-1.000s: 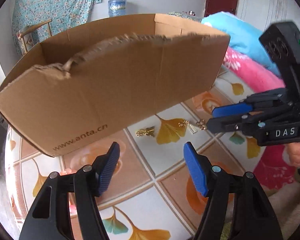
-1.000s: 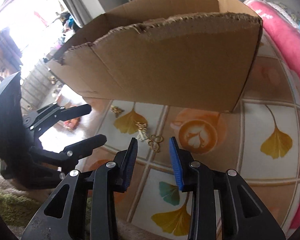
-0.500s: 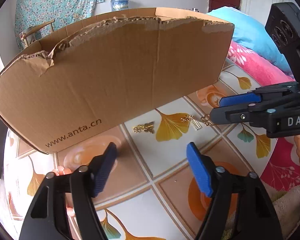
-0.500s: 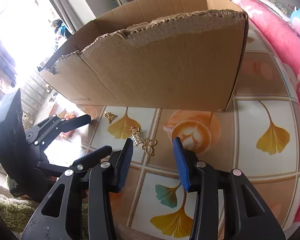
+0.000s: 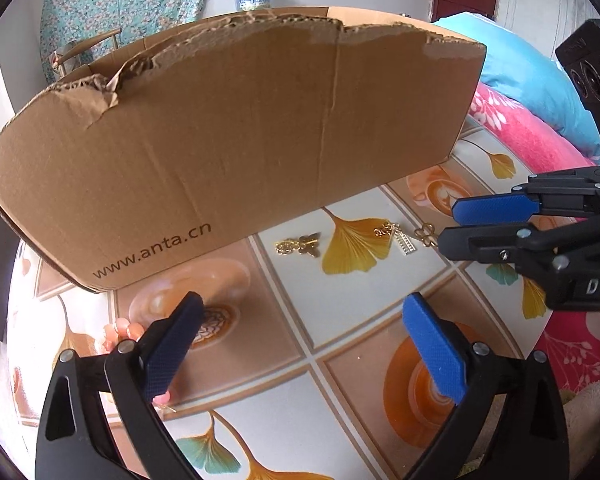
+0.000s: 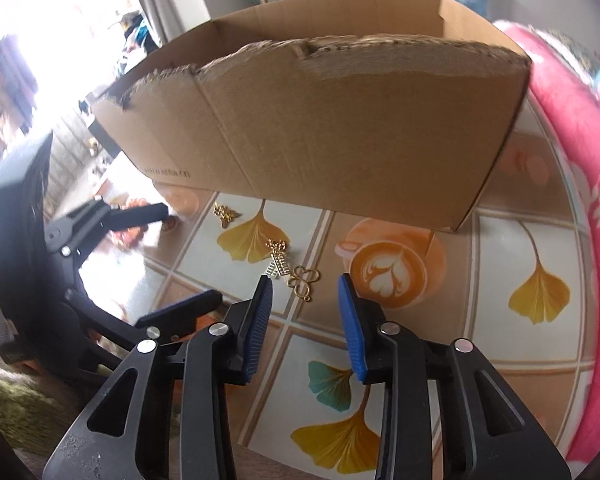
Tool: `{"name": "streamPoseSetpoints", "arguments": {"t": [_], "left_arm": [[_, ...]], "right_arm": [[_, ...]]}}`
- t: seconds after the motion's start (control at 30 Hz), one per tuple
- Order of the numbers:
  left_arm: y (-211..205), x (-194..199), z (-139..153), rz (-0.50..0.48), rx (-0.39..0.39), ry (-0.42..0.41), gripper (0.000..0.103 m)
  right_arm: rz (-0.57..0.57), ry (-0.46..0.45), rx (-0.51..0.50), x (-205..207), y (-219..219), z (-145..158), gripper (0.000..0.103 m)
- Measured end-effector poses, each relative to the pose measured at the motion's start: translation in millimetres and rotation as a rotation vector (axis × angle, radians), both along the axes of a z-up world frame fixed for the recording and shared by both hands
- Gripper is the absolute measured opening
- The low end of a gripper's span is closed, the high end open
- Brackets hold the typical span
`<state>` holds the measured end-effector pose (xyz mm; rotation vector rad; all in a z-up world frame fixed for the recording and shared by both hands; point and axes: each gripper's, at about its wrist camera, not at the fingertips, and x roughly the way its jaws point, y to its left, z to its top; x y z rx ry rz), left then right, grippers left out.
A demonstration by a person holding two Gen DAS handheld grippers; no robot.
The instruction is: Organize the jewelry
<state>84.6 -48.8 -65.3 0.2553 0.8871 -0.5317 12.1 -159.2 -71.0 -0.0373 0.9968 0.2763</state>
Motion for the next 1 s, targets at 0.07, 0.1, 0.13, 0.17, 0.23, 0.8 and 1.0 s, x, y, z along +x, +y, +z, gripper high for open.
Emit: {"name": "streamPoseSetpoints", "arguments": {"t": [0.07,0.1,0.13,0.17,0.23,0.8,1.0], "left_arm": [[-0.5,-0.2,-0.2,0.002,0.003,0.001,0.098],[-0.7,0.1,-0.1,0.001,0.003,0.001,0.098],[0.5,0.2,0.3,0.002,0.003,0.001,0.098],[-0.3,0.4,0.2,0.004,0.004,0.002,0.098],[-1.1,0.4,0.1,0.008,0.005,0.001,0.098],[0.0,0.1,-0.3,0.022,0.016,0.02,0.098],[0.3,0.6,-0.5,0.023,0.017,0.021,0.098]], "right_arm": [[0.018,-0.009,-0.024,-1.4,4.4,-1.1,0.029],[0.028,-0.009,-0.035,-1.8,6.6,-2.7,0.028],[0.034,-0.01,-0.049,-1.8,8.8,-4.4,0.025],[0.043,-0.014,-0.069,-2.5,11.3,-6.1,0.024],[0.059,-0.028,-0.104,-3.7,15.5,-6.4,0.023],[-0.004,-0.052,-0.078,-9.2,-9.5,-1.6,0.006],[0.086,-0.09,-0.145,-3.5,23.7,-8.2,0.024]]}}
